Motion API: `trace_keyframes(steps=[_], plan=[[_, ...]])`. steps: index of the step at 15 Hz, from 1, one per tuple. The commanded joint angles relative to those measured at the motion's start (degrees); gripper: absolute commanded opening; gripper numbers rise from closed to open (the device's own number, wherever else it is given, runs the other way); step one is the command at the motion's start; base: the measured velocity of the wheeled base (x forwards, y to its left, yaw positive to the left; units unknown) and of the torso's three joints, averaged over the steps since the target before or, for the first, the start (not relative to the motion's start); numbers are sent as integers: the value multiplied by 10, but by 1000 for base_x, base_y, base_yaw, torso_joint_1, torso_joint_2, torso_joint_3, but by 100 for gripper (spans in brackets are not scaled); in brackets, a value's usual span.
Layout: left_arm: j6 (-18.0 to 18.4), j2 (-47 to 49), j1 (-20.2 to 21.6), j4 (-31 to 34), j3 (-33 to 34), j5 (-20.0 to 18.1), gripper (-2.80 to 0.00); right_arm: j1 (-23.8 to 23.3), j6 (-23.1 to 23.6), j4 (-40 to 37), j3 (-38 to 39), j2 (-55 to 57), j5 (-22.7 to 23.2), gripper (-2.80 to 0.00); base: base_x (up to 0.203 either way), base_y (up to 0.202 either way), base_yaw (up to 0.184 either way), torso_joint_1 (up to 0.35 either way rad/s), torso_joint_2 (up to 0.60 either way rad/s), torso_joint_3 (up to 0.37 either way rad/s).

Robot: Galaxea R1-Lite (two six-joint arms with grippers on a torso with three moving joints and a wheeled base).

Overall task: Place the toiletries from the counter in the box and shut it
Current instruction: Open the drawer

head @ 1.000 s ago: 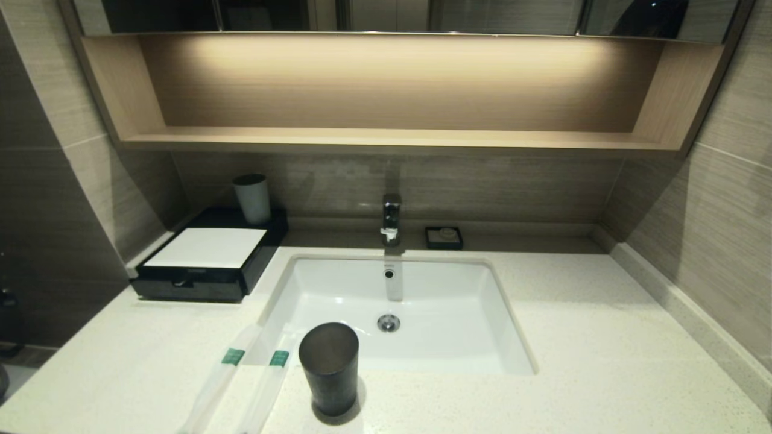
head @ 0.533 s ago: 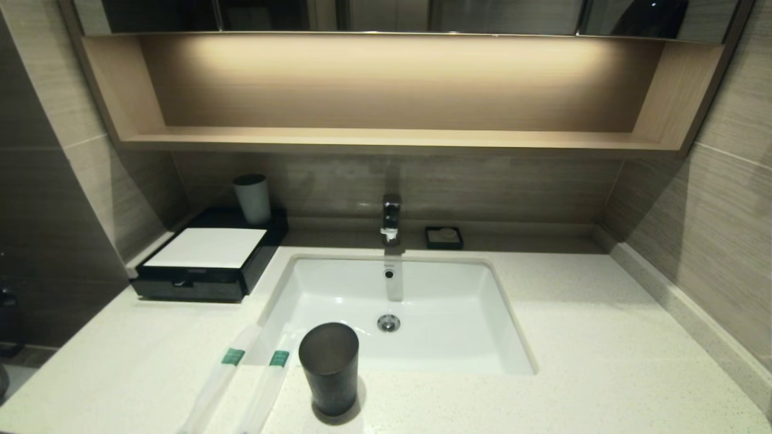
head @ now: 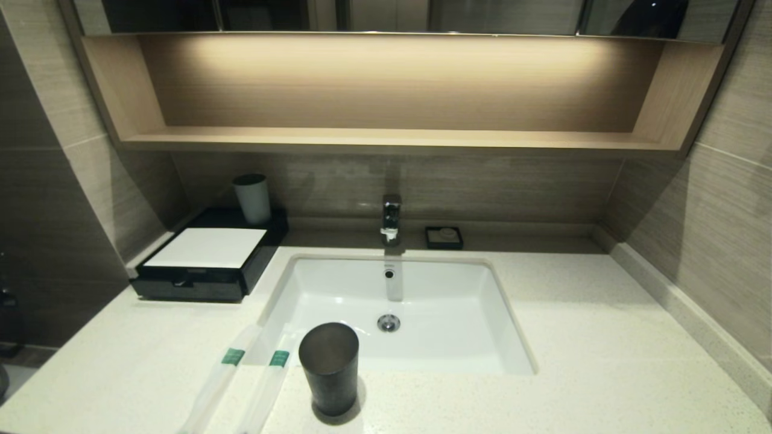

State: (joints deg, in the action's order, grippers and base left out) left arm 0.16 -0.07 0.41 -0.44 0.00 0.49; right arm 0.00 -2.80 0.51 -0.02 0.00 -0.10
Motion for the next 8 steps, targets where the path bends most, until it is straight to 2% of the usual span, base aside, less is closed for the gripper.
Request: trace_keyframes(steps=[1, 8], plan=[[0, 1, 0, -1, 0, 0, -280, 0, 0, 0, -1, 1, 0, -280, 0, 0, 0, 0, 0, 0], [-3, 1, 0, -1, 0, 0, -280, 0, 0, 0, 0, 1, 0, -280, 0, 0, 0, 0, 0, 0]])
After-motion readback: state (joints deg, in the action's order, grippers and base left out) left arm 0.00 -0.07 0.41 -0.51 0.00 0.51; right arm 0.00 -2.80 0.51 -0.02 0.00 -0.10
